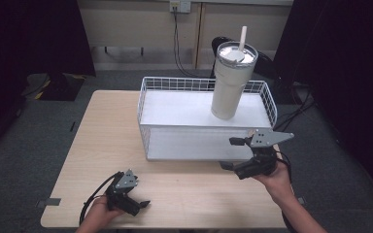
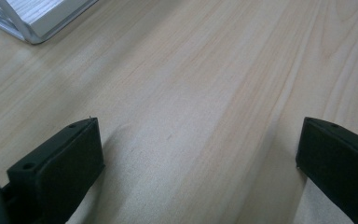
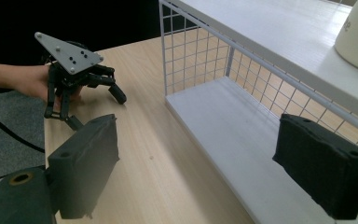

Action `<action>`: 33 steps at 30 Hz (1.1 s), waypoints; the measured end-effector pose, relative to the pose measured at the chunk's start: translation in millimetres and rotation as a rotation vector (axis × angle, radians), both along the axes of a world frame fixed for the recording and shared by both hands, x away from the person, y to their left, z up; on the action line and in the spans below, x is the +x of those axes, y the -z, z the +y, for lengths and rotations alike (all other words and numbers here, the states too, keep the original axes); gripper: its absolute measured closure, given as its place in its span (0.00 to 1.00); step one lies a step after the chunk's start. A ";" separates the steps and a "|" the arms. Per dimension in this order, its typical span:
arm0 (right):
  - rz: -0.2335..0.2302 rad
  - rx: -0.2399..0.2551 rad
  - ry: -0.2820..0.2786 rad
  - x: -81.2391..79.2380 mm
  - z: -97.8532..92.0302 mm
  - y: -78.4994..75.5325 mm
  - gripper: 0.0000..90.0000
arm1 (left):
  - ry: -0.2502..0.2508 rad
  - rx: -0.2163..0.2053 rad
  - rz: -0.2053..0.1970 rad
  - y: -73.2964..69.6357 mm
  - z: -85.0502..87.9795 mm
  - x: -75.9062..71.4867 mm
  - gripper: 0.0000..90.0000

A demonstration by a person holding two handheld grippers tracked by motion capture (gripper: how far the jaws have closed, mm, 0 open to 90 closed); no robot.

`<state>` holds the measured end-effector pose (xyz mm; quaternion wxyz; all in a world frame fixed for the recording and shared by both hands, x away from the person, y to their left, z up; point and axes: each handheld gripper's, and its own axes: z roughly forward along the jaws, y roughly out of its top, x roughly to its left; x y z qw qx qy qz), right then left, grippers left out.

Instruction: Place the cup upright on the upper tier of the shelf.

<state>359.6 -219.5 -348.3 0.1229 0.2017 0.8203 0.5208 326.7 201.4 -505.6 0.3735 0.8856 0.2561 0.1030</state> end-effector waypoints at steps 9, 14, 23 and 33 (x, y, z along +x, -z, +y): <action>0.009 -0.011 -0.008 -3.3 0.1 13.7 0.14 | 0.000 0.000 0.000 0.0 0.0 0.0 0.00; 0.022 -0.008 -0.013 -4.7 -0.1 21.4 0.15 | 0.000 0.000 0.000 0.0 0.0 0.0 0.00; 0.051 -0.010 -0.008 -7.7 -3.8 40.9 0.15 | 0.000 0.000 0.000 0.0 0.0 0.0 0.00; 0.105 -0.017 0.001 -13.4 -9.7 72.1 0.15 | 0.000 0.000 0.000 0.0 0.0 0.0 0.00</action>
